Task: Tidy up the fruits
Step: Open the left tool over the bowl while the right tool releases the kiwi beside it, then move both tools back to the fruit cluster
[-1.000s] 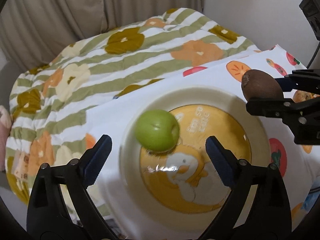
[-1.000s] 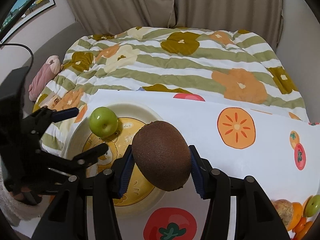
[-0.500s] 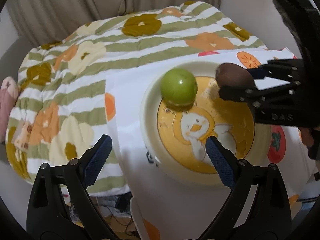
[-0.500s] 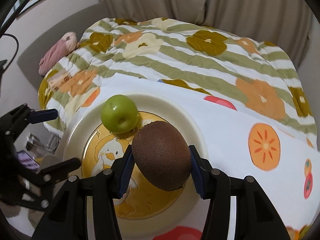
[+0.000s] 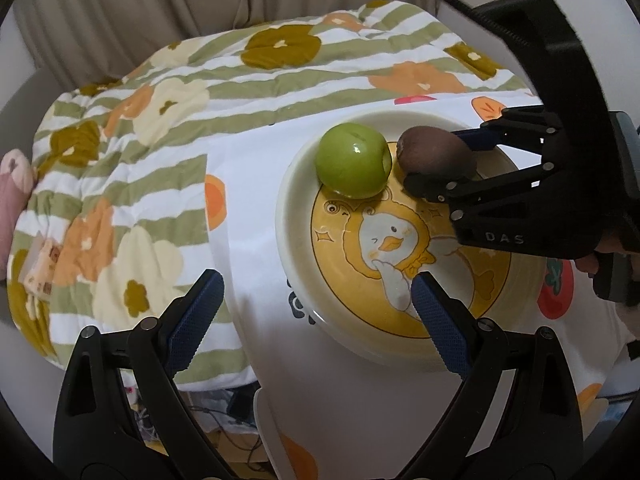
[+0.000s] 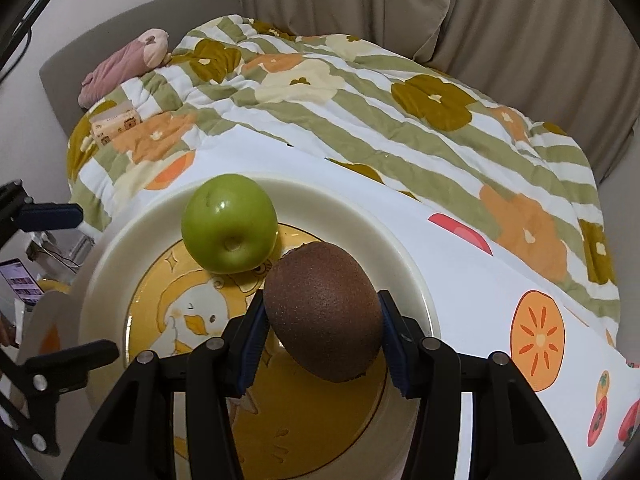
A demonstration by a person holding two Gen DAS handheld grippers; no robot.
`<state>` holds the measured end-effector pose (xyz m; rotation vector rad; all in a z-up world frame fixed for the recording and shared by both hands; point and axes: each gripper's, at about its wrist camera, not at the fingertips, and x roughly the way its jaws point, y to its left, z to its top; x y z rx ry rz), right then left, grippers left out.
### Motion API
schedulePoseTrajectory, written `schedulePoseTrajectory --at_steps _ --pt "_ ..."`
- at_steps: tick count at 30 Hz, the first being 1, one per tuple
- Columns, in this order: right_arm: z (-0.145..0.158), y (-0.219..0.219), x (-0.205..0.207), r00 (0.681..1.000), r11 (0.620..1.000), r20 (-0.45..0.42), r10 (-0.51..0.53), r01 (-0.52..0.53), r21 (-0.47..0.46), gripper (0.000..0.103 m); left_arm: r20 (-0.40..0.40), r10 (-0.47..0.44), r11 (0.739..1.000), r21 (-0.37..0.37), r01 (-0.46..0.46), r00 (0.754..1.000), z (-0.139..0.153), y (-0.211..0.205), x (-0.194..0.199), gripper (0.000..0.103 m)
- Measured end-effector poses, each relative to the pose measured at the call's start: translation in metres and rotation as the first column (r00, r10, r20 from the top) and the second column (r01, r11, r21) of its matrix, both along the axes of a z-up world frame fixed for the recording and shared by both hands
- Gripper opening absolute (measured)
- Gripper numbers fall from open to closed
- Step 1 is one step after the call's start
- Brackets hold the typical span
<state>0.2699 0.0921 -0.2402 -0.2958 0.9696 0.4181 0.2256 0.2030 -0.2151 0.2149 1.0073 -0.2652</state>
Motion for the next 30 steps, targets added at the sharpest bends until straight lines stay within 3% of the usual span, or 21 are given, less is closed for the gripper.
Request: schedulePoseTrajectory --at_steps 5,6,7,9,20,30 --pt "0.001 0.002 -0.003 1.0 1.0 0.023 -0.007 0.008 -0.026 0.051 0.001 0.002 1.0 0.001 -0.002 1.0 0.001 0.0 -0.001 0.1" --pt "0.003 0.001 -0.005 0.999 1.0 0.034 -0.006 0.006 -0.02 0.059 0.001 0.003 1.0 0.002 -0.003 1.0 0.001 0.0 -0.002 0.1" --pt "0.006 0.0 -0.006 0.999 1.0 0.034 0.007 -0.007 0.004 0.077 0.001 0.004 1.0 0.002 -0.004 1.0 0.002 0.002 -0.003 0.1" --pt "0.012 -0.003 -0.011 1.0 0.998 0.022 0.02 -0.021 0.051 0.103 0.0 0.009 1.0 0.001 -0.009 1.0 0.003 0.003 -0.005 0.1" --pt "0.034 -0.009 -0.032 1.0 0.998 0.03 -0.004 0.002 0.067 0.103 0.014 0.024 1.0 0.0 -0.024 1.0 0.021 0.005 -0.021 0.1" --pt "0.087 -0.048 -0.077 0.995 0.993 0.076 -0.06 0.052 0.104 0.103 0.077 0.08 0.997 -0.003 -0.08 0.994 0.07 -0.024 -0.056 0.1"
